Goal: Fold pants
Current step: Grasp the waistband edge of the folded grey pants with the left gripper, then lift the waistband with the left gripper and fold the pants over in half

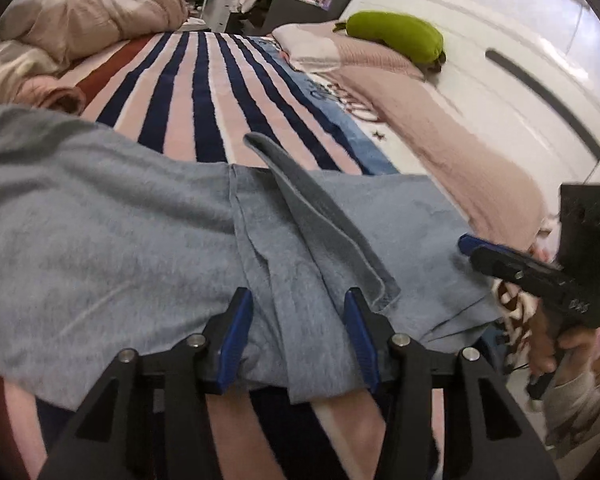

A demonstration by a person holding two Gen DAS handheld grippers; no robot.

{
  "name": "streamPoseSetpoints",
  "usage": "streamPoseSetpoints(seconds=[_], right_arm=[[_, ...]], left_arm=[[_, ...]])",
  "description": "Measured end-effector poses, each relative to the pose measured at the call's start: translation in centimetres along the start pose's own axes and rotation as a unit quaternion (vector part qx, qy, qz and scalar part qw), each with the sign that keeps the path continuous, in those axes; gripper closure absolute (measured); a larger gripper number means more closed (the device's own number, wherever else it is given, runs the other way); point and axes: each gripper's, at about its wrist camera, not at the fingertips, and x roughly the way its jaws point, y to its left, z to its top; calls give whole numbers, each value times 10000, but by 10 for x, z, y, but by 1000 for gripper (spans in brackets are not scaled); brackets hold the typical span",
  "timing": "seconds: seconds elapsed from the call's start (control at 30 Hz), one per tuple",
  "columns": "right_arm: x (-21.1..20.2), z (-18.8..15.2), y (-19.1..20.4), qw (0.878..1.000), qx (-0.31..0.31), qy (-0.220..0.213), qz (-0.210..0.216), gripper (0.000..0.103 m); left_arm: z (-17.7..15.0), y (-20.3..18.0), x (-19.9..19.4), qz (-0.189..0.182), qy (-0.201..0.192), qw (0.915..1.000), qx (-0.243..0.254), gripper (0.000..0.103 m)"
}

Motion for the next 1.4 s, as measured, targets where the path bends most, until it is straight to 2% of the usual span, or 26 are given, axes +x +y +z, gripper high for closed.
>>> streamPoseSetpoints(seconds=[0.03, 0.1, 0.17, 0.3, 0.4, 0.53, 0.6, 0.7, 0.73, 0.8, 0.83, 0.87, 0.97, 1.03, 1.13, 1.2, 1.23, 1.3, 1.33, 1.37, 1.4], right_arm=[[-1, -1, -2, 10000, 28, -1, 14, 65], [-2, -2, -5, 10000, 73, -13, 31, 65], [-4, -4, -8, 9999, 108, -23, 36, 65], [-5, -6, -12, 9998, 173, 0, 43, 65], [-6, -6, -13, 9998, 182, 6, 41, 65], [-7, -6, -11, 9999, 144, 1, 51, 65], [-6, -7, -9, 9999, 133, 10, 55, 65], [-7, -7, -8, 9999, 132, -2, 43, 65], [-8, -7, -7, 9999, 124, -19, 10, 65], [-10, -7, -8, 9999, 114, -49, -62, 65], [-13, -7, -10, 9999, 114, -63, -88, 65], [-14, -7, -10, 9999, 102, -65, -92, 65], [-15, -8, -9, 9999, 14, -54, -154, 63], [-14, -10, -9, 9999, 53, -59, -128, 63], [-13, -13, -9, 9999, 156, -30, -3, 63], [-13, -15, -9, 9999, 146, -21, -20, 63], [-14, -16, -10, 9999, 149, -16, -24, 63], [-15, -17, -12, 9998, 191, -9, -8, 63], [-15, -17, -13, 9998, 213, -7, -1, 63], [-16, -18, -14, 9997, 229, -6, 3, 63], [-16, -18, -15, 9997, 244, -5, 4, 63]], left_arm=[[0, -4, 4, 115, 51, 9999, 112, 68], [0, -6, 7, 208, 126, 9995, 179, 76], [0, -8, 9, 210, 192, 9994, 185, 99], [3, -17, -6, 545, -41, 9976, 424, 101], [9, -13, -21, 892, -278, 9948, 412, 103], [8, 5, -21, 812, -131, 9963, 230, 103], [4, 9, -16, 788, 2, 9966, 222, 102], [2, 16, -26, 669, -96, 9977, 63, 102], [3, 20, -33, 792, -176, 9967, 47, 98], [3, 28, -45, 985, -299, 9947, -28, 83], [2, 36, -56, 965, -408, 9943, -191, 66], [1, 39, -63, 844, -487, 9948, -301, 61], [-7, 30, -64, 300, -354, 9987, -211, 61], [-14, 15, -55, 223, -186, 9996, 38, 60], [-21, 4, -38, 89, 22, 9999, 43, 60], [-24, -1, -30, 225, 102, 9996, 112, 60], [-24, -2, -26, 358, 143, 9992, 132, 62], [-24, -2, -24, 418, 129, 9990, 75, 74], [-23, -2, -24, 433, 149, 9989, 52, 95], [-23, -1, -25, 501, 156, 9986, 33, 101], [-24, 0, -28, 579, 123, 9982, 32, 101]])
